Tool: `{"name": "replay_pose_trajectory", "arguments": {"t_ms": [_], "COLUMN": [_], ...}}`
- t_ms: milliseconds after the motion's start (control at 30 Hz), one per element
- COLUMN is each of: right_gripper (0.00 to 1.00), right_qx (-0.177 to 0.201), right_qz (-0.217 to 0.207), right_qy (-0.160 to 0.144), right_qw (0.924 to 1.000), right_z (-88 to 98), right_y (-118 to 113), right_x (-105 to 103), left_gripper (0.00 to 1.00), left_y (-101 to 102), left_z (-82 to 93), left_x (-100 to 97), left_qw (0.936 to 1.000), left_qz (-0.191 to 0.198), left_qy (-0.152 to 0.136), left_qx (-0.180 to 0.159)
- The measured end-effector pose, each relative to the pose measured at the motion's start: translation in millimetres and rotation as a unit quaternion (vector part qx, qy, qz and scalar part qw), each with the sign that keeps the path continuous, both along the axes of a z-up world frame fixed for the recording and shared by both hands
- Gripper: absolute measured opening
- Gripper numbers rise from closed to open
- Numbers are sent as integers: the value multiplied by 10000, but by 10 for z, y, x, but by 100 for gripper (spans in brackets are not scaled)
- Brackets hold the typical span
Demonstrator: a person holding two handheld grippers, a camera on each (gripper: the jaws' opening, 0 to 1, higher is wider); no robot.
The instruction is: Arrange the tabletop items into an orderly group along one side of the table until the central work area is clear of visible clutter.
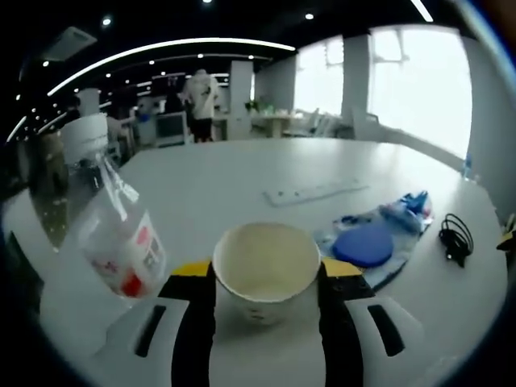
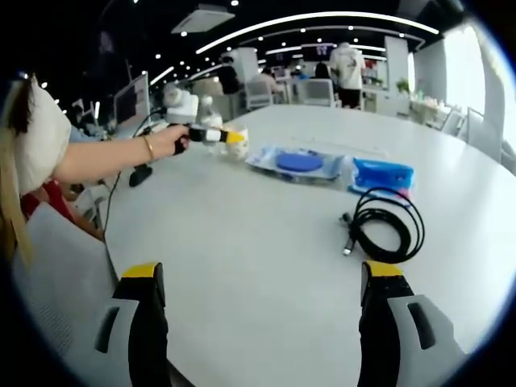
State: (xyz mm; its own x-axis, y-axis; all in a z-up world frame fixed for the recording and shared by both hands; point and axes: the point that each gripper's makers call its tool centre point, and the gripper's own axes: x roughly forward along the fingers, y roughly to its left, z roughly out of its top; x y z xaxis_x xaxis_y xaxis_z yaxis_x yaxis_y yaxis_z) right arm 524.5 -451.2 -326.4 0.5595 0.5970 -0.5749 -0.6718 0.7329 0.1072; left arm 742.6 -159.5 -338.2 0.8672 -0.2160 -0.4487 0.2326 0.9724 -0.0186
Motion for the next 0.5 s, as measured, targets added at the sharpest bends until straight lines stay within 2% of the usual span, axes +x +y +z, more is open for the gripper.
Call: {"name": "replay_pose_trajectory", "arguments": {"t_ms": [33,133,333,400,500], "right_gripper": [99,99,99,99,99], "right_qx": [-2,-9,27,66,128], "right_qz": [7,24,-4,-26,-75], "right_qy": [2,2,-22,-52,-96], "right_qw": [10000,10000,10000,10000,9998], "right_z": [-1,-6,6,25,69], "right_y": [4,13,21,27,27], "right_x": [-2,-15,-9,2,25], "left_gripper": [47,56,61,68,74], "left_y": [25,26,-7,-13,-13], "left_z": [-39,-47,-4,4,1], "left_x": [-18,-35,-113,-127,-177], "left_qw": [9999,9999,10000,10000,9997], "left_qz": [19,62,40,55,25], "left_qy": [71,79,74,62,118], "left_qx": [105,-29,40,39,235]}}
